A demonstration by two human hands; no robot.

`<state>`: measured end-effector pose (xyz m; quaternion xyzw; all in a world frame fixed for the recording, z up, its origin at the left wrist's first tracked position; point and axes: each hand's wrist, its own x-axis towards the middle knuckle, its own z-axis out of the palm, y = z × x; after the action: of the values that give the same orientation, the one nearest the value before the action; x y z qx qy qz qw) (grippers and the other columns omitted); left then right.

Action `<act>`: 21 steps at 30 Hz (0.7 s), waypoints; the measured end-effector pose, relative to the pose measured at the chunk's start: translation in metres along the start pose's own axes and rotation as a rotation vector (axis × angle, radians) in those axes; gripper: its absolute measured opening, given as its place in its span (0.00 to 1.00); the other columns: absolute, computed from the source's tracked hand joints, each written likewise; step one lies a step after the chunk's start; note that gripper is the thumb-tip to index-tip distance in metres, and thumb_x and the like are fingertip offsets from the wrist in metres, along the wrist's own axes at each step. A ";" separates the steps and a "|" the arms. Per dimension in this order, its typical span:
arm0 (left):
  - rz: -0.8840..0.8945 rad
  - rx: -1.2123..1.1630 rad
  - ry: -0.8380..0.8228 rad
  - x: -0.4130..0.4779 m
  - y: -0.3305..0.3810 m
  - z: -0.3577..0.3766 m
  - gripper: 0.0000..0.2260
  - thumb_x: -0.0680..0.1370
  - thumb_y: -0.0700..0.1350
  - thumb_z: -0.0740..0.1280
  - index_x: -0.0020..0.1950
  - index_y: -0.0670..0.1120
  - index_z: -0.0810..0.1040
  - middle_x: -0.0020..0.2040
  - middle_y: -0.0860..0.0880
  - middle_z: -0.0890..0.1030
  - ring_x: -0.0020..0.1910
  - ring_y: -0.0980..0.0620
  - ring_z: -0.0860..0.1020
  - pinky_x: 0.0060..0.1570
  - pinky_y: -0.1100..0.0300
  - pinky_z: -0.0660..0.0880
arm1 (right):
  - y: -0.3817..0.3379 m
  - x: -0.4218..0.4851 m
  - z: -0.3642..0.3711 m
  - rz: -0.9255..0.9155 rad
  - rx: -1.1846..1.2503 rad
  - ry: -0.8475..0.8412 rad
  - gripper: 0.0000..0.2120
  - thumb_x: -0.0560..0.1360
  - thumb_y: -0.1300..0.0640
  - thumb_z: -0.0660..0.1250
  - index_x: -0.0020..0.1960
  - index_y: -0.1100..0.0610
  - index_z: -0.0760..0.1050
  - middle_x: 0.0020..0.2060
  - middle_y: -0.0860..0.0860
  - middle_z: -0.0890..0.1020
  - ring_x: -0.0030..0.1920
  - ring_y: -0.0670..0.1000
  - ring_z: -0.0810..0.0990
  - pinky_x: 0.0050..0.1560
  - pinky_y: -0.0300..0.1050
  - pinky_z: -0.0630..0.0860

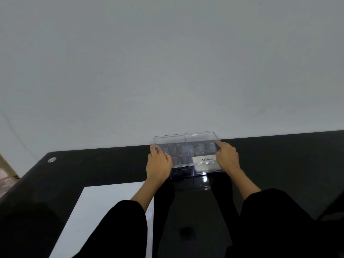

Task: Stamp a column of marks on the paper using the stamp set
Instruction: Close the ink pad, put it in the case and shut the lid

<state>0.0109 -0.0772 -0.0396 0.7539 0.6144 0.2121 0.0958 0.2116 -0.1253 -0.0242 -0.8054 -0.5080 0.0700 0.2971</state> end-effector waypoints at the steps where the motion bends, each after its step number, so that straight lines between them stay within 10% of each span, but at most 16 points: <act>1: 0.005 0.003 0.005 0.004 -0.001 0.001 0.23 0.82 0.45 0.51 0.73 0.35 0.58 0.74 0.38 0.55 0.58 0.42 0.73 0.53 0.56 0.72 | -0.001 0.004 0.001 0.002 0.003 0.002 0.21 0.78 0.67 0.53 0.70 0.60 0.67 0.65 0.59 0.73 0.63 0.59 0.72 0.62 0.50 0.69; 21: 0.023 -0.027 0.029 0.034 -0.006 0.008 0.23 0.82 0.46 0.51 0.72 0.35 0.59 0.75 0.38 0.55 0.61 0.40 0.72 0.57 0.53 0.71 | -0.007 0.028 0.013 0.002 -0.004 0.021 0.21 0.78 0.66 0.52 0.71 0.60 0.66 0.65 0.61 0.73 0.63 0.62 0.72 0.63 0.52 0.69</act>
<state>0.0146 -0.0418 -0.0426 0.7564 0.6042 0.2322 0.0944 0.2135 -0.0939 -0.0258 -0.8073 -0.5042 0.0609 0.3006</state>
